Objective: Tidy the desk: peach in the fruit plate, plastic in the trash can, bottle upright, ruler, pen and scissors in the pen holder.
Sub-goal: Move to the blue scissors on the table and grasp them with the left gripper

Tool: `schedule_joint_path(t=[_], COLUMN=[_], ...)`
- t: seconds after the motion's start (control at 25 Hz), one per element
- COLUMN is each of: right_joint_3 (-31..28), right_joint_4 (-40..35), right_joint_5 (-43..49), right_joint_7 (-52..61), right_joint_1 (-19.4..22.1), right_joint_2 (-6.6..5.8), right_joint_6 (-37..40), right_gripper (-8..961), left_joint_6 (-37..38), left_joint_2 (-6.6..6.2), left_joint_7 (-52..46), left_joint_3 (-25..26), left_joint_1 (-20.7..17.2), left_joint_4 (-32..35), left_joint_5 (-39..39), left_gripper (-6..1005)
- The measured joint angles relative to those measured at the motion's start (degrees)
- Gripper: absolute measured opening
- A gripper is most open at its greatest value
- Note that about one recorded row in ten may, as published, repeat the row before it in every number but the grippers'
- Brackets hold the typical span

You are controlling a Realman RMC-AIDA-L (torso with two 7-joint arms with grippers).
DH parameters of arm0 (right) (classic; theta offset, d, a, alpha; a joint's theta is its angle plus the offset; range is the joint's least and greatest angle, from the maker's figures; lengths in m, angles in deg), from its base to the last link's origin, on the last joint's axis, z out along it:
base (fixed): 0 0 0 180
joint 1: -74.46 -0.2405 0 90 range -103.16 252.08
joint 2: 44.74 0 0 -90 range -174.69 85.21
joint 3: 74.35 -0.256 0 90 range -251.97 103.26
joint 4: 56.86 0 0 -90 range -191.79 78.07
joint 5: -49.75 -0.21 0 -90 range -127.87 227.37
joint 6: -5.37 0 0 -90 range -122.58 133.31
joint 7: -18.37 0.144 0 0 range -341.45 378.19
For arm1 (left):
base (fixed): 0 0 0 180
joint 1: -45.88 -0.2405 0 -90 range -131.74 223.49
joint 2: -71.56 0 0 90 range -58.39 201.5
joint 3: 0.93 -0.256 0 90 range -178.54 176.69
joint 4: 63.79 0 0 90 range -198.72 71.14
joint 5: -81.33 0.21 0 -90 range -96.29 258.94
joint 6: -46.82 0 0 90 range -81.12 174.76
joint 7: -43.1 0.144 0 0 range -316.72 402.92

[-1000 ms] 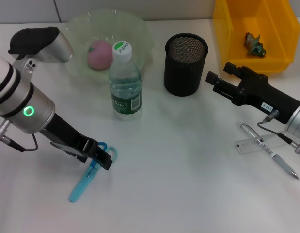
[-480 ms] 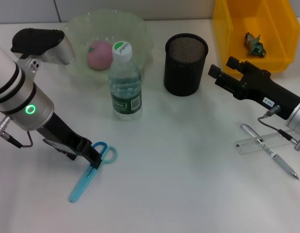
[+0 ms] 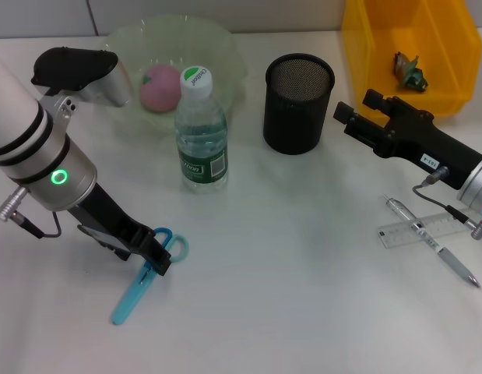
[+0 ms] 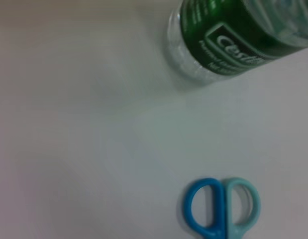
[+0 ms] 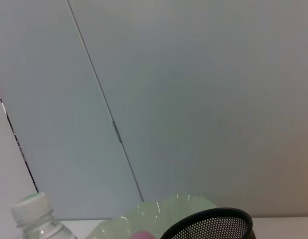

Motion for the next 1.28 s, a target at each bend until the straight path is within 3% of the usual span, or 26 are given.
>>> schedule_joint_path(t=[0.96, 1.28], right_joint_3=[-0.1, -0.1], right_joint_4=[0.1, 0.1], right_joint_5=[-1.3, -1.4], right_joint_7=[0.0, 0.0], right_joint_1=[-0.4, -0.9], right_joint_2=[0.00, 0.04], right_joint_6=[-1.3, -2.1], right_gripper=[721, 721], left_joint_6=[-1.1, -0.9], left_joint_2=[0.03, 0.16], left_joint_7=[-0.8, -2.2], left_joint_3=[-3.0, -6.0], left_joint_1=[3.0, 4.2], left_joint_4=[-2.4, -2.3], left_joint_5=[0.7, 2.0], left_gripper=[674, 670])
